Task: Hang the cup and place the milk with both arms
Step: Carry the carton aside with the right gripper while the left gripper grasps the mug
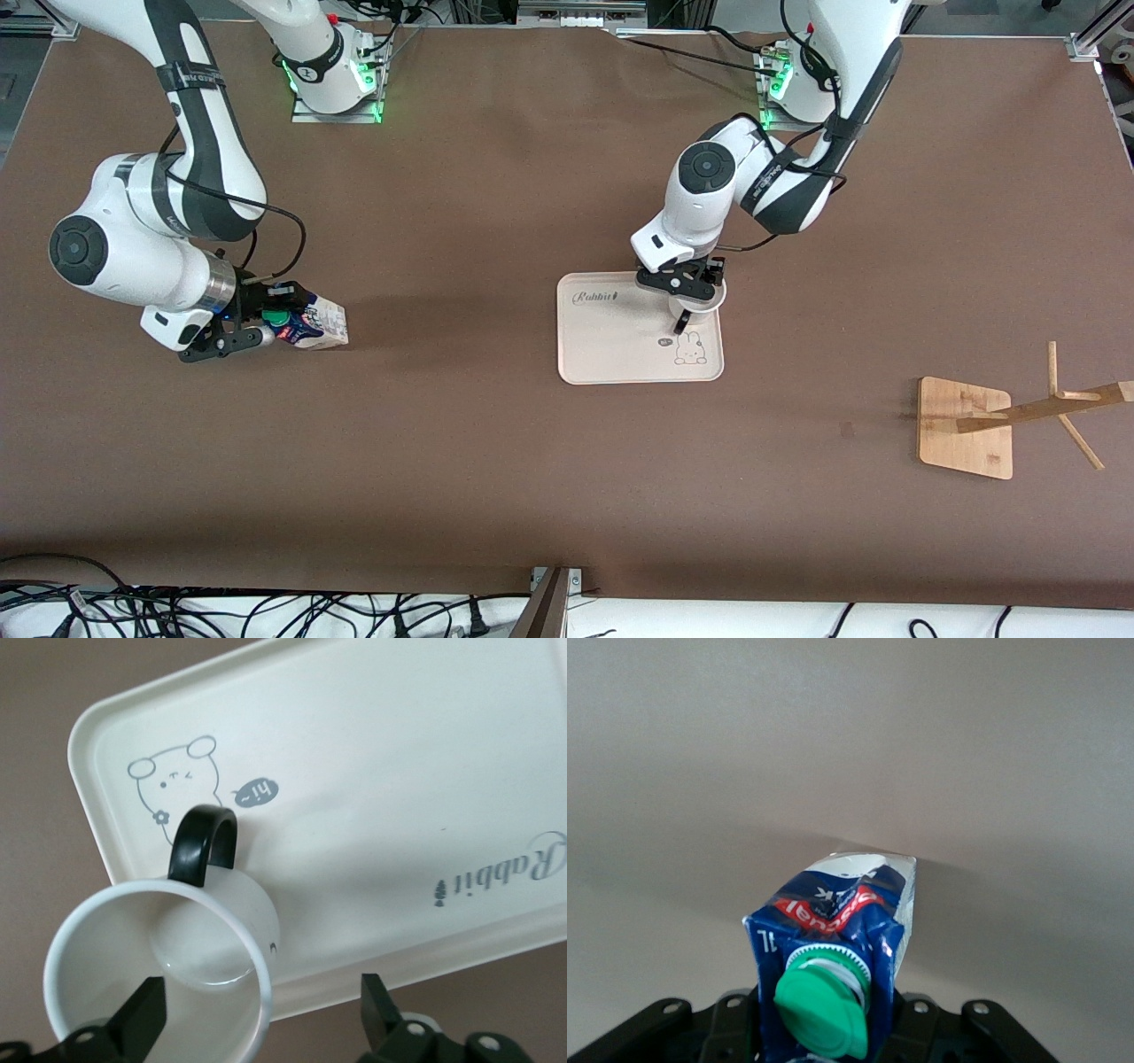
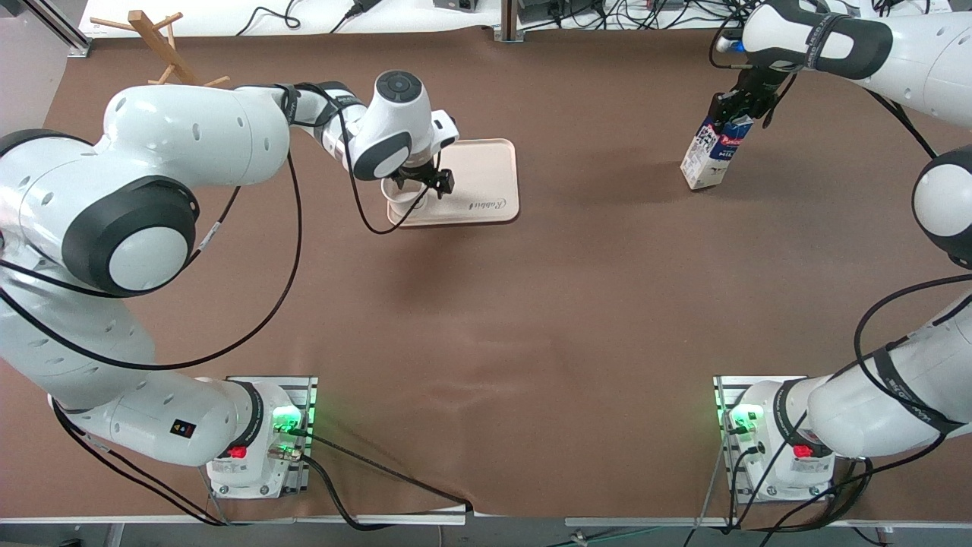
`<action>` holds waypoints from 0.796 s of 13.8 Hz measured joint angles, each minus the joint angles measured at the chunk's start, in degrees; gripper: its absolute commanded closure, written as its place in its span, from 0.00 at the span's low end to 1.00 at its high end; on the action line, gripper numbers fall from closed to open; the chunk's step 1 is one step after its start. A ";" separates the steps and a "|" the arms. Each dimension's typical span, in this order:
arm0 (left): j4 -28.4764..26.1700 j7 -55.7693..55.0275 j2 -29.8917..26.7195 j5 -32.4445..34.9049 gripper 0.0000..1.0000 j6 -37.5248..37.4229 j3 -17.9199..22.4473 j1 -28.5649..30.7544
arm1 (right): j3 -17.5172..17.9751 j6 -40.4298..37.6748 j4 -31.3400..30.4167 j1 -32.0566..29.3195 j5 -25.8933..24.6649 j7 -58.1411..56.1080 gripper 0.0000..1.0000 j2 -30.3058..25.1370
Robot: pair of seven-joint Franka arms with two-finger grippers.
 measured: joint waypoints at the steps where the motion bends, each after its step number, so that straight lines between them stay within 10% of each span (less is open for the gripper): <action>1: 0.00 -1.90 0.85 0.64 0.89 0.15 -0.03 -0.13 | 0.00 0.00 0.00 0.02 0.01 -0.05 0.43 0.00; 8: 1.05 -3.49 2.13 0.77 1.00 0.91 0.01 -1.04 | -0.41 0.29 -0.03 0.00 0.07 -0.05 0.05 0.00; 11: 3.78 -4.00 1.87 0.78 1.00 0.93 0.35 -0.85 | -0.61 0.56 0.23 -0.07 0.09 -0.05 0.05 -0.01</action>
